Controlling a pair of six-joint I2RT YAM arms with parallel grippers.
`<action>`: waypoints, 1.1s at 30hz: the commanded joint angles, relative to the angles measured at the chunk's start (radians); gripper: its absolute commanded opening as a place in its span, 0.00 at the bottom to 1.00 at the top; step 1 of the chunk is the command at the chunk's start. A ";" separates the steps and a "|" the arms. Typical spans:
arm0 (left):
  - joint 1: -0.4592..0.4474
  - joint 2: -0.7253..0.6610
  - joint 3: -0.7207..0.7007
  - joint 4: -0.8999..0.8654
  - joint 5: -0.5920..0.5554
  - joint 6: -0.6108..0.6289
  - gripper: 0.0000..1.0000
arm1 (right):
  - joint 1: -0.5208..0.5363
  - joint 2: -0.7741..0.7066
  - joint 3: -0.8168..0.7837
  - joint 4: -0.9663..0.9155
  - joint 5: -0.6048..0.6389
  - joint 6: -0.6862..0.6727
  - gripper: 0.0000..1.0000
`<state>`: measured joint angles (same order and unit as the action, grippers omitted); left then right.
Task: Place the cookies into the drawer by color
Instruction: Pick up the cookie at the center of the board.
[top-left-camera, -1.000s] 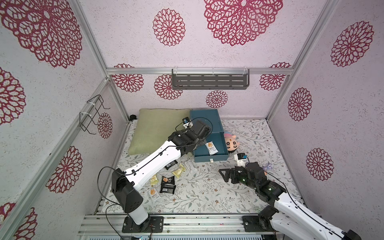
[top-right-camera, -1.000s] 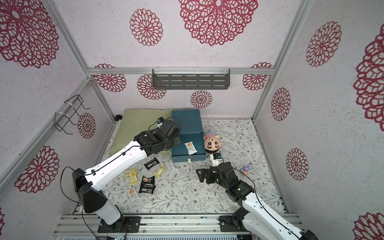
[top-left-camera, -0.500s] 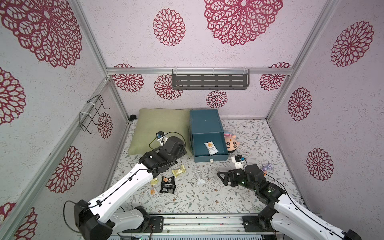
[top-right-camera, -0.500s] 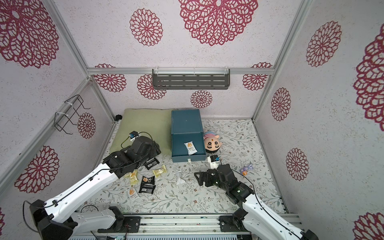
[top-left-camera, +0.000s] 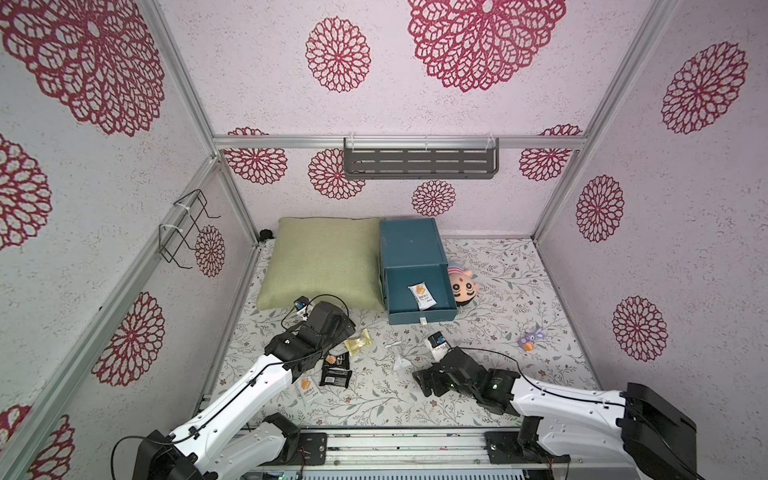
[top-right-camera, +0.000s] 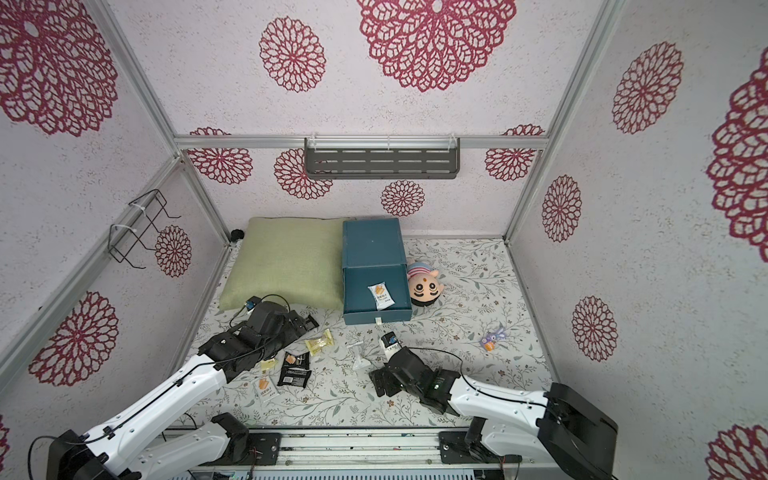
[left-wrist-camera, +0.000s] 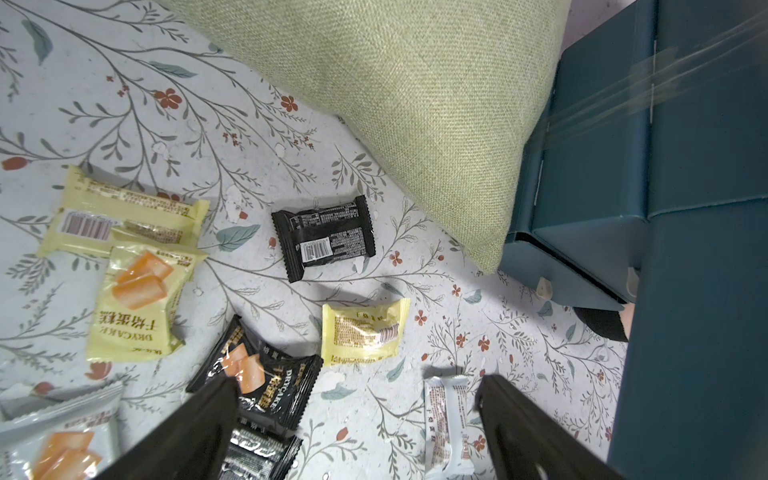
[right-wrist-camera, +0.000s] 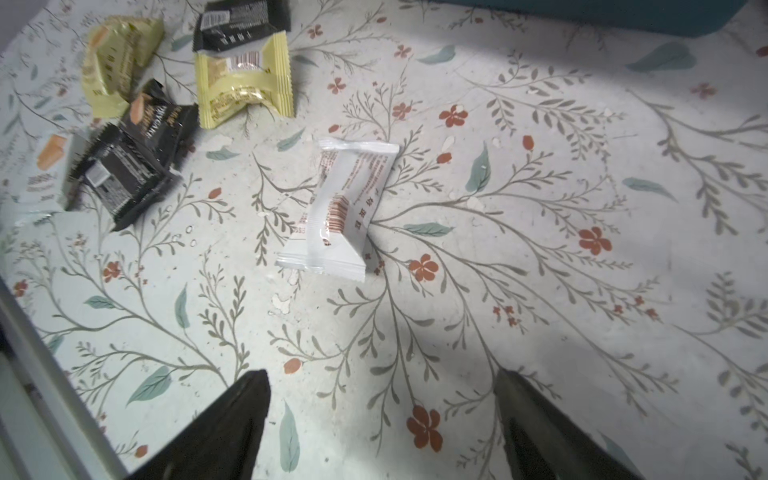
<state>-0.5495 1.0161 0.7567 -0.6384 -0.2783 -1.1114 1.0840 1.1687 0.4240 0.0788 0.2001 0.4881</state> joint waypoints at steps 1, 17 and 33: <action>0.014 -0.031 -0.017 0.042 0.024 0.003 0.97 | 0.052 0.067 0.053 0.085 0.151 -0.014 0.90; 0.034 -0.104 -0.072 0.024 0.016 0.011 0.97 | 0.154 0.423 0.167 0.219 0.352 0.018 0.99; 0.042 -0.127 -0.079 0.013 0.009 0.010 0.97 | 0.154 0.568 0.242 0.213 0.278 0.044 0.64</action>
<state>-0.5167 0.9020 0.6853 -0.6182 -0.2562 -1.1110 1.2343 1.7336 0.6704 0.3588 0.4999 0.5259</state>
